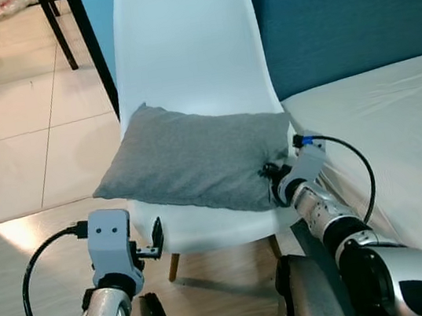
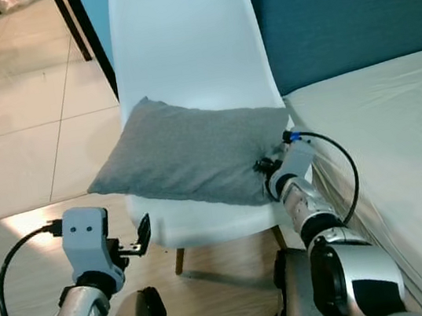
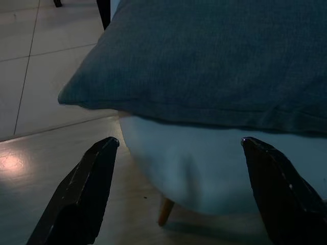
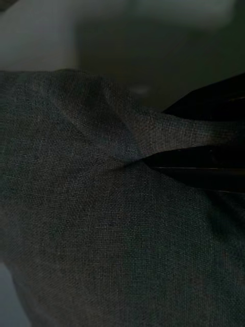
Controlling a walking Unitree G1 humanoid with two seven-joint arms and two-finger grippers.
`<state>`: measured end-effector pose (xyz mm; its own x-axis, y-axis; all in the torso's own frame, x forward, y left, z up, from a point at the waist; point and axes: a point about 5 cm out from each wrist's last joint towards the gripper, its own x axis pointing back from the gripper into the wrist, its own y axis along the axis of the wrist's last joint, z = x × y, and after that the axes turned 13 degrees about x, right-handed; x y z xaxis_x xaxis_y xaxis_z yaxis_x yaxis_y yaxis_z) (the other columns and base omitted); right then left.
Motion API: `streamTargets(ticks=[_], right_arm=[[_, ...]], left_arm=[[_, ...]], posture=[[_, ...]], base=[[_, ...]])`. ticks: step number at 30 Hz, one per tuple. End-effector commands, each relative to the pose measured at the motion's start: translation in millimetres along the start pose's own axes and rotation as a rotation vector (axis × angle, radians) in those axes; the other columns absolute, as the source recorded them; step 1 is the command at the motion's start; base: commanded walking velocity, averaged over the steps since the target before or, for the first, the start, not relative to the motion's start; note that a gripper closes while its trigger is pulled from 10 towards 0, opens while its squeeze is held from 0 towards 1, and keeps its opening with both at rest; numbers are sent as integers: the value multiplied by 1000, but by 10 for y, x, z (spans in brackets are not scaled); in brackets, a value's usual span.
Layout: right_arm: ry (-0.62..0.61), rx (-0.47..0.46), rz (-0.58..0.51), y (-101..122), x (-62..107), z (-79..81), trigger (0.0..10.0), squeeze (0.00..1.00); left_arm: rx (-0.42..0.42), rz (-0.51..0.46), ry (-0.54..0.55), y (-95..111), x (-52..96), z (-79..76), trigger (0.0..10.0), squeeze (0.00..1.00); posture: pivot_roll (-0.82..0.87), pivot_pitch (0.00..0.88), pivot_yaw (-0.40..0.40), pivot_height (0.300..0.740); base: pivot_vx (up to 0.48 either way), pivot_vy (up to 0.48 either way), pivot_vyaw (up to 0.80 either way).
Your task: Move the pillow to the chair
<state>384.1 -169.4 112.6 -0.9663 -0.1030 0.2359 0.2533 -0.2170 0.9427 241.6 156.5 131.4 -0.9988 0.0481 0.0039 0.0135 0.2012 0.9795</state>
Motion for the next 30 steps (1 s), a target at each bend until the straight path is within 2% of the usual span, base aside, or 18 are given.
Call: streamTargets(ticks=[1, 5, 6, 11, 15, 17, 20, 24, 29, 30], right_arm=[[34, 7, -36, 91, -23, 59, 10000, 0], [40, 35, -50, 129, -25, 55, 10000, 0], [62, 30, -67, 141, -21, 54, 10000, 1000], [53, 65, -99, 180, -6, 3, 10000, 1000], [4, 277, -145, 309, 15, -86, 10000, 1000], [-43, 349, -178, 421, 33, -168, 10000, 1000], [-114, 404, -223, 585, 67, -291, 10000, 1000], [-245, 441, -281, 800, 140, -495, 10000, 1000], [-302, 407, -291, 826, 183, -603, 10000, 988], [-272, 361, -291, 788, 180, -591, 10000, 0]], left_arm=[[4, 17, 9, -26, -13, 1, 10000, 0], [8, 16, 0, -22, -48, -27, 10000, 0], [11, 11, -11, -12, -84, -57, 10000, 0], [14, -5, -22, 13, -164, -78, 10000, 0], [17, -18, -29, 32, -215, -94, 10000, 0], [22, -23, -31, 35, -249, -106, 10000, 0], [28, -30, -41, 41, -302, -125, 10000, 0], [33, -44, -59, 64, -396, -164, 10000, 0], [33, -56, -64, 85, -438, -166, 10000, 0], [33, -57, -64, 86, -450, -160, 10000, 0]], posture=[[184, 246, -12, 491], [174, 232, -9, 491], [170, 221, -10, 491], [158, 197, -12, 491], [150, 180, -13, 491], [136, 168, -12, 491], [125, 152, -12, 491], [111, 132, -11, 491], [102, 116, -13, 491], [97, 107, -15, 491]], base=[[0, 0, 0], [0, 0, 0], [0, 0, 0], [0, 0, 0], [0, 0, 0], [0, 0, 0], [0, 0, 0], [0, 0, 0], [0, 0, 0], [0, 0, 0]])
